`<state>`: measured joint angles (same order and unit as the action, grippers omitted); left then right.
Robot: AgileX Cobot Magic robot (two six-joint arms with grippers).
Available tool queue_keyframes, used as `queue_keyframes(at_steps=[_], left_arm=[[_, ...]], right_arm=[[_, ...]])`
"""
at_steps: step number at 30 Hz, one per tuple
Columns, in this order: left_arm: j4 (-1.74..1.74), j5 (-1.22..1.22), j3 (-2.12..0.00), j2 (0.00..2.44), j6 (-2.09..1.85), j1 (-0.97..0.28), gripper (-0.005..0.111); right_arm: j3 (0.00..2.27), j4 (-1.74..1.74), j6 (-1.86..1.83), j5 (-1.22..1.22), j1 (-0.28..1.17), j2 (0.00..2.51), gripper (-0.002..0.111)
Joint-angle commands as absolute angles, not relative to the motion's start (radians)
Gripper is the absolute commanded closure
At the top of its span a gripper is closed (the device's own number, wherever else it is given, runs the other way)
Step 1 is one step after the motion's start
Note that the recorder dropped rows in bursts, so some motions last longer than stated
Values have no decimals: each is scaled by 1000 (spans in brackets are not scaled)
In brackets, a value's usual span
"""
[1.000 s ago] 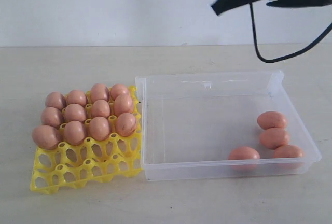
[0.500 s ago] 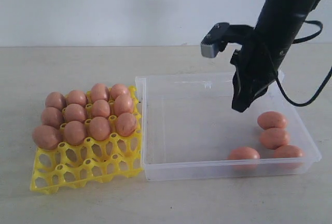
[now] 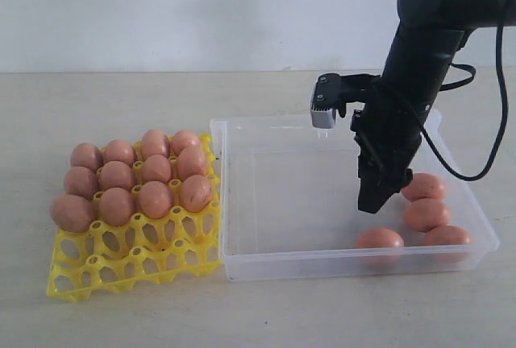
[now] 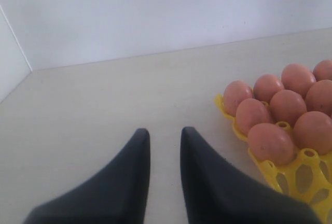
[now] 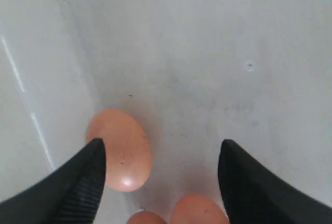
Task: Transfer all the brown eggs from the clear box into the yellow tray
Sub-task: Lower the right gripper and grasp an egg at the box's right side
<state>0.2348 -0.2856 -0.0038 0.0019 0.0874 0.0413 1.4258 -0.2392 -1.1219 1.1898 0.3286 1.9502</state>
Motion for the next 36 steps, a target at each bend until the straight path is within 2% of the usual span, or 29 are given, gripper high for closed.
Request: queue_keyframes(at_steps=[1,10,36], left_arm=[[233,-284,0,0,89,36,85],[233,-284,0,0,89,36,85],[233,-284,0,0,89,36,85]], right_arm=[[1435,-268,-1164,1221,323,1945,47],[1435,-168,-1247,1221,323,1947,47],[1326,-178,-1247,1183,323,2014,47]])
